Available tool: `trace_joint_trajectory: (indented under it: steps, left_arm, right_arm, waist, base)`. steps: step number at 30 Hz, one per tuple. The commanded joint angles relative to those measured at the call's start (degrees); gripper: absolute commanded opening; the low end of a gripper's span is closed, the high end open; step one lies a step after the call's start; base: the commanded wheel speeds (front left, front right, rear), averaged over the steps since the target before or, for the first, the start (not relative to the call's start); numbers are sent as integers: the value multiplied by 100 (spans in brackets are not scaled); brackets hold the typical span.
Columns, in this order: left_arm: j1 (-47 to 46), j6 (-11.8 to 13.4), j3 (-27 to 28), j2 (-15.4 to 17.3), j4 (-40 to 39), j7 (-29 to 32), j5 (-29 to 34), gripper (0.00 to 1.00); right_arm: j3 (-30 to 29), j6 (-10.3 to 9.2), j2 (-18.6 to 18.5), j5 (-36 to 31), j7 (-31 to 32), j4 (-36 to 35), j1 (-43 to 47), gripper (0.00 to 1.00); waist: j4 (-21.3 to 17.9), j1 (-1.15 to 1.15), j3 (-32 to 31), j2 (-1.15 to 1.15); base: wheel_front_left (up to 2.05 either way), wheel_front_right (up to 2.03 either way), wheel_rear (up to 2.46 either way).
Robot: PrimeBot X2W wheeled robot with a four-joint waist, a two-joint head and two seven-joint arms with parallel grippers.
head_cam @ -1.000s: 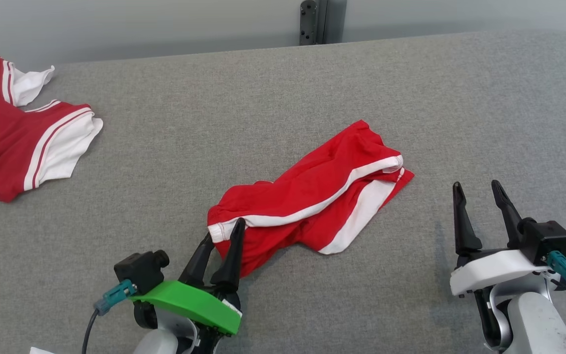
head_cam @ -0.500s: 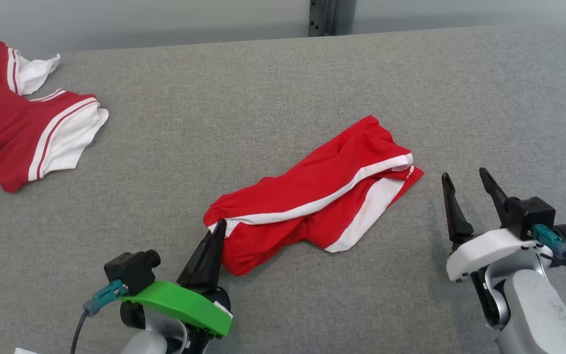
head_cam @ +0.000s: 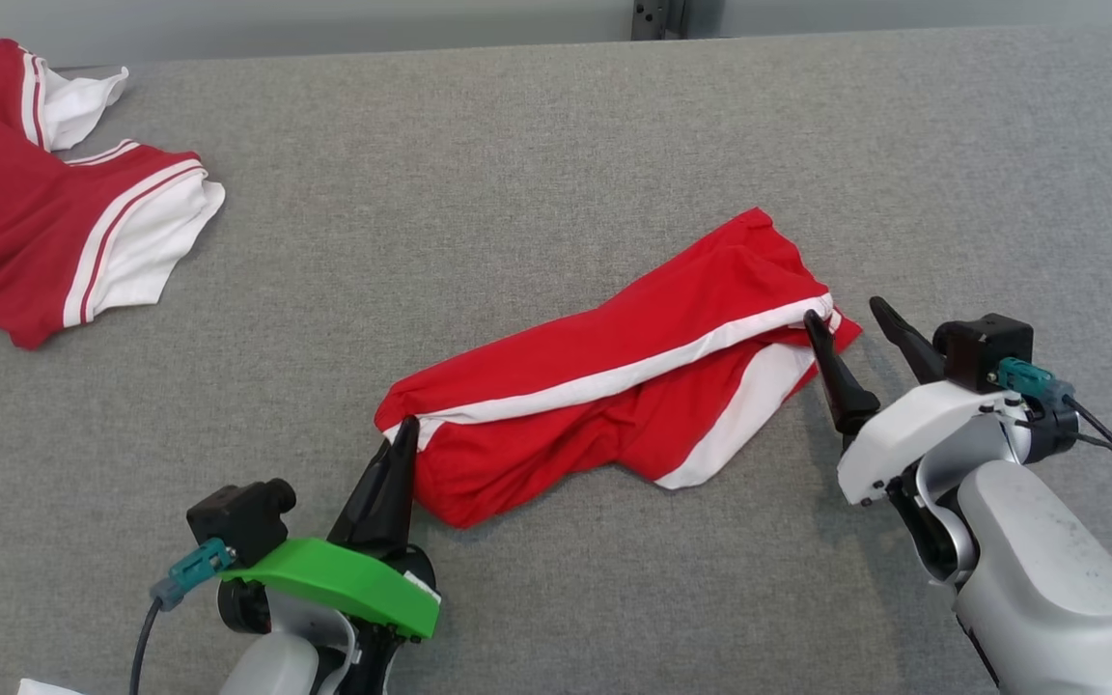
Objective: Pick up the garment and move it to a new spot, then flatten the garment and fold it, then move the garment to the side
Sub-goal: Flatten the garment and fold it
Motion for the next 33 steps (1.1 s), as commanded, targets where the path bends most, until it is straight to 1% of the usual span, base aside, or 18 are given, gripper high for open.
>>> trace_joint_trajectory:
  steps: [1, 5, 6, 8, 9, 10, 13, 15, 16, 17, 21, 25, 30, 33]
  left_arm:
    - [-92, -33, 24, 16, 43, -50, 9, 0]
    - [-152, -36, 28, 28, 131, -91, 15, 0]
    - [-158, -40, 29, 27, 149, -104, 13, 0]
    - [-176, -47, 28, 29, 170, -110, 9, 0]
    - [-188, -50, 28, 30, 182, -113, 6, 0]
    - [-198, -47, 27, 31, 190, -122, 3, 0]
    - [-210, -56, 17, 34, 227, -142, 2, 0]
    - [-219, -59, 9, 37, 247, -152, 1, 0]
    - [-223, -60, 6, 40, 253, -152, 1, 0]
    - [-224, -62, 6, 42, 254, -158, -1, 0]
    - [-223, -74, 44, 50, 168, -222, 3, 0]
    - [-221, -79, 100, 57, 7, -313, 37, 0]
    - [-197, -73, 233, 79, -435, -390, 56, 0]
    - [-181, -75, 339, 90, -850, -416, -11, 0]
  right_arm:
    - [103, -2, -64, 84, 24, 79, -115, 100]
    - [419, -2, -155, 333, 48, 270, -320, 100]
    - [492, -2, -179, 374, 43, 313, -366, 97]
    - [621, -2, -207, 440, -5, 385, -444, 83]
    - [699, -2, -224, 455, -28, 421, -491, 60]
    - [761, -2, -236, 468, -60, 453, -537, 47]
    - [924, -2, -253, 505, -184, 527, -638, 29]
    - [1009, -2, -264, 555, -264, 533, -673, 20]
    - [1046, -2, -278, 564, -313, 505, -685, 8]
    - [1066, -2, -299, 583, -354, 475, -688, 0]
    - [1073, -2, -371, 625, -506, 216, -584, 0]
    - [965, -2, -463, 620, -585, -221, -409, 0]
    - [666, -2, -619, 542, -617, -1064, -75, 0]
    - [437, -2, -738, 481, -548, -1672, 166, 0]
  waist:
    - [22, 0, 45, 0]
    - [37, 0, 109, 0]
    - [38, 0, 121, 0]
    - [37, 0, 144, 0]
    - [36, 0, 153, 0]
    - [35, 0, 161, 0]
    - [31, 0, 166, 0]
    - [27, 0, 155, 0]
    - [25, 0, 146, 0]
    - [22, 0, 134, 0]
    - [-6, 0, 53, 0]
    - [-63, 0, -59, 0]
    - [-184, 0, -266, 0]
    - [-276, 0, -422, 0]
  base:
    - [0, 0, 0]
    - [0, 0, 0]
    - [0, 0, 0]
    - [0, 0, 0]
    - [0, 0, 0]
    - [0, 0, 0]
    - [0, 0, 0]
    - [0, 0, 0]
    - [0, 0, 0]
    - [0, 0, 0]
    - [0, 0, 0]
    - [0, 0, 0]
    - [0, 0, 0]
    - [0, 0, 0]
